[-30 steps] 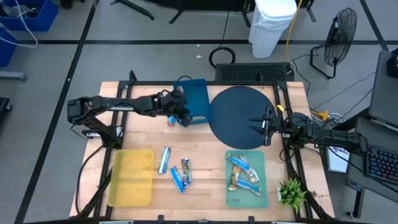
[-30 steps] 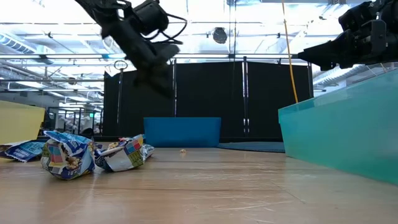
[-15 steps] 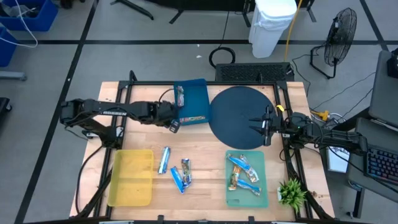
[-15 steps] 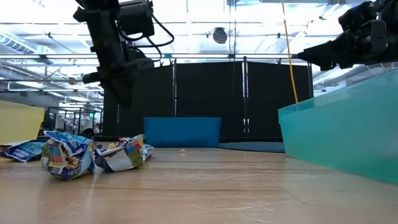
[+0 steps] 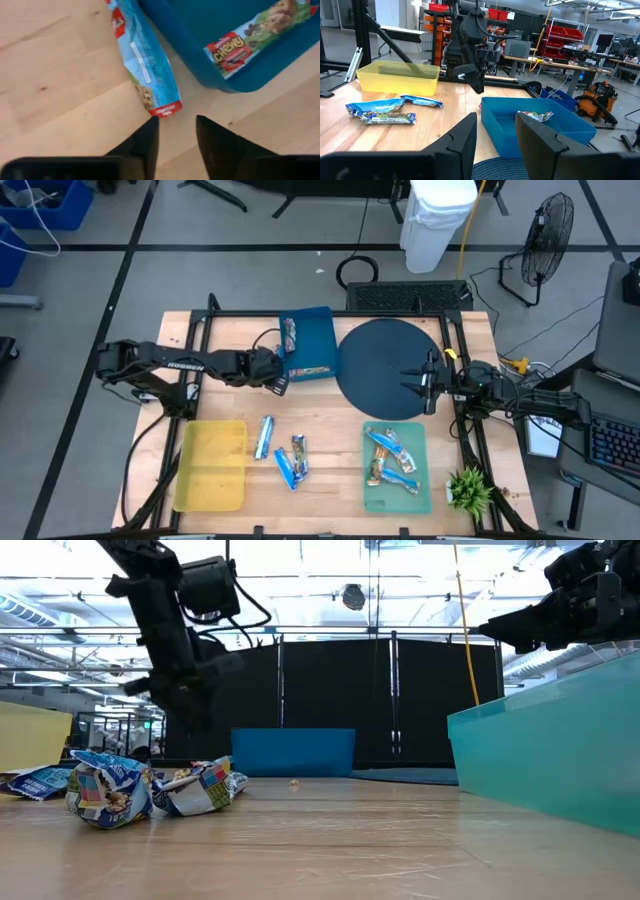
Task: Pick and place Granola Bars by type
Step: Put the red granola bar into the blue bin
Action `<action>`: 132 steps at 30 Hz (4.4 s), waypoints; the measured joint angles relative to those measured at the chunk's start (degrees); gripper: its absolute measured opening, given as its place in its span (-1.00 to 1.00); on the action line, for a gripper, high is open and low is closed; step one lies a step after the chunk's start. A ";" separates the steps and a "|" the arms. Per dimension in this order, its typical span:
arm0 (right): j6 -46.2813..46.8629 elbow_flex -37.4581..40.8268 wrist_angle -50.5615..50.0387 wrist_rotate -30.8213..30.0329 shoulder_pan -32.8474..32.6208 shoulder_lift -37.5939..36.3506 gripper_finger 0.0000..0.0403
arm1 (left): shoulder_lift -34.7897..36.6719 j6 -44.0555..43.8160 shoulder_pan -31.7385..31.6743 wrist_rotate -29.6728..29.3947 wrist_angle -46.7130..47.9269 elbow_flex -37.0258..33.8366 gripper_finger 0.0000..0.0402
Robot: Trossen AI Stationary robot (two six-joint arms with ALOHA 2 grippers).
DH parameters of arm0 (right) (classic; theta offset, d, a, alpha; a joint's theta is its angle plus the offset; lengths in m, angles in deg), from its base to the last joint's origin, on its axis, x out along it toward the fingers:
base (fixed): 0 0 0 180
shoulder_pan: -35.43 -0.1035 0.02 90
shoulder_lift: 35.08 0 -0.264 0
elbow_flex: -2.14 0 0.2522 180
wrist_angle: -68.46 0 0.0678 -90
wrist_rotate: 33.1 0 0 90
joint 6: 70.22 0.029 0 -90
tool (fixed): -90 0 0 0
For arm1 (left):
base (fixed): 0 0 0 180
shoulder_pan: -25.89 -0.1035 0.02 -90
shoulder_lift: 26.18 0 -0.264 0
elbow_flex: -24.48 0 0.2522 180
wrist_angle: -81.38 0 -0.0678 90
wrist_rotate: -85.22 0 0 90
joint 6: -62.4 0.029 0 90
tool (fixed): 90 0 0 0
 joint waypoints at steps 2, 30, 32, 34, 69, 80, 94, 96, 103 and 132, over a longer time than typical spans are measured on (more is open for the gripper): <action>-0.01 0.00 0.01 0.00 0.01 0.00 -0.38 | 0.00 0.33 -0.06 -0.03 -1.62 -1.23 -0.16; -0.01 0.00 -0.03 -0.01 -0.03 0.00 -0.38 | -6.80 -4.02 -1.79 -2.87 -7.07 -2.22 0.09; 0.00 0.00 -0.05 -0.01 -0.03 0.02 -0.38 | -7.61 -3.69 -2.40 -2.86 -8.00 -2.22 0.09; 0.00 0.00 -0.05 0.00 -0.03 0.00 -0.38 | -8.70 -3.59 -2.90 -2.82 -9.08 -2.22 0.09; -0.02 0.00 -0.01 0.00 -0.06 0.00 -0.38 | -9.07 0.48 -4.63 6.31 -8.11 -2.22 -0.89; 0.00 0.00 -0.01 0.00 -0.06 0.00 -0.38 | -2.35 -2.78 -4.54 1.77 0.96 -2.20 -0.89; -0.01 0.00 -0.06 0.00 -0.06 0.00 -0.38 | 7.61 -4.19 -1.76 -7.34 3.59 -2.21 -0.95; 0.00 0.00 -0.11 0.00 -0.06 0.00 -0.38 | 8.13 -3.56 -1.44 -8.46 2.95 -2.22 -0.97; -0.01 0.00 -0.09 0.00 -0.06 0.00 -0.38 | 8.55 3.21 -1.49 -9.86 -6.12 -2.21 -0.93; 0.00 0.00 -0.12 0.00 -0.05 0.00 -0.38 | 5.46 23.28 -10.57 1.86 -40.25 0.01 -0.97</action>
